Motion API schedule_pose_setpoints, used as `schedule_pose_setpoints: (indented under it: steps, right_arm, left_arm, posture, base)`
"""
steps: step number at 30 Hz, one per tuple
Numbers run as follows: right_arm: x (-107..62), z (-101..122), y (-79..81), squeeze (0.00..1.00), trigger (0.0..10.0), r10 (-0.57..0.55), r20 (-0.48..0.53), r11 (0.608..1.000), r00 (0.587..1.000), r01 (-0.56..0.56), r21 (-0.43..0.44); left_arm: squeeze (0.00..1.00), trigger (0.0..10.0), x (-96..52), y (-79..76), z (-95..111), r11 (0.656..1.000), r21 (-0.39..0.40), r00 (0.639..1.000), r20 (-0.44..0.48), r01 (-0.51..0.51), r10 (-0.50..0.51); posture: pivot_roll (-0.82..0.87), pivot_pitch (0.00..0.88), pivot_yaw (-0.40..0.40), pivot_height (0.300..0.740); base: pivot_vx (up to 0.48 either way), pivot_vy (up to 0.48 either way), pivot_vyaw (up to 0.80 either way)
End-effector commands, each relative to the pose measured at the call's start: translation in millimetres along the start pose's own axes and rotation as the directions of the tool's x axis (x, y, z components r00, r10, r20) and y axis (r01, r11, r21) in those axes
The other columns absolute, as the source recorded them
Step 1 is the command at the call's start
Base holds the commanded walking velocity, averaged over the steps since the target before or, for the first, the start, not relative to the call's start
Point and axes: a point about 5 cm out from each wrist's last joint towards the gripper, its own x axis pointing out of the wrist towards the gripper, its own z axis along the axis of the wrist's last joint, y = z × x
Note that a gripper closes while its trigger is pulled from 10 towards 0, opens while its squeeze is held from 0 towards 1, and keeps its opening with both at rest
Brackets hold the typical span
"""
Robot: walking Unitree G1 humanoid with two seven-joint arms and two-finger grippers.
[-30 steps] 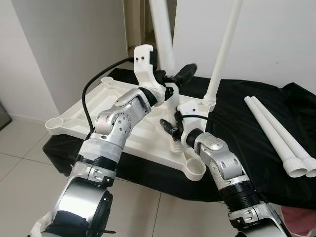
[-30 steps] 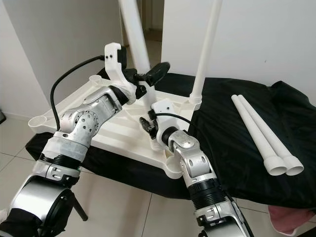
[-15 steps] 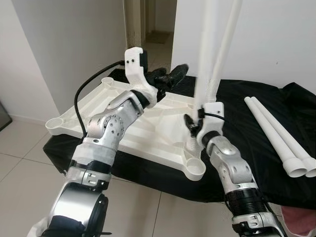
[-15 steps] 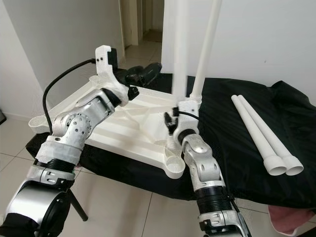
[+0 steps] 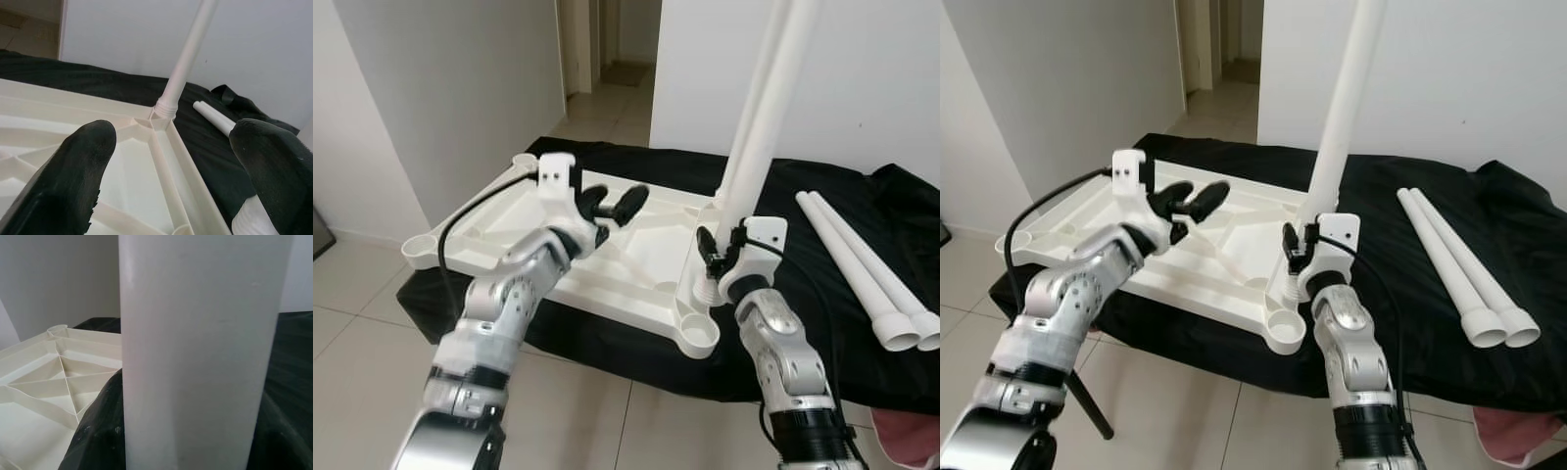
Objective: Building children table
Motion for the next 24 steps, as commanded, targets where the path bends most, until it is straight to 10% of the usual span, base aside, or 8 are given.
schedule_pose_setpoints:
  steps: [1, 24]
  right_arm:
    - [-4.0, 5.8, 2.7, 0.00, 10.0, 0.012, 0.051, 1.000, 0.999, -0.013, 0.012]
    - [-50.9, -28.2, 8.5, 0.00, 10.0, 0.125, 0.073, 0.990, 0.989, -0.129, 0.056]
  left_arm:
    - [0.00, 10.0, -2.8, -4.7, -4.7, 0.999, 0.036, 1.000, -0.008, 0.023, -0.023]
    - [0.00, 10.0, -50.2, -23.1, -79.3, 0.985, 0.124, 0.963, -0.257, 0.119, -0.085]
  posture:
    - [0.03, 0.091, 0.037, 0.740]
    - [0.02, 0.118, 0.024, 0.740]
  base:
    - [0.000, 0.000, 0.00]
    - [0.000, 0.000, 0.00]
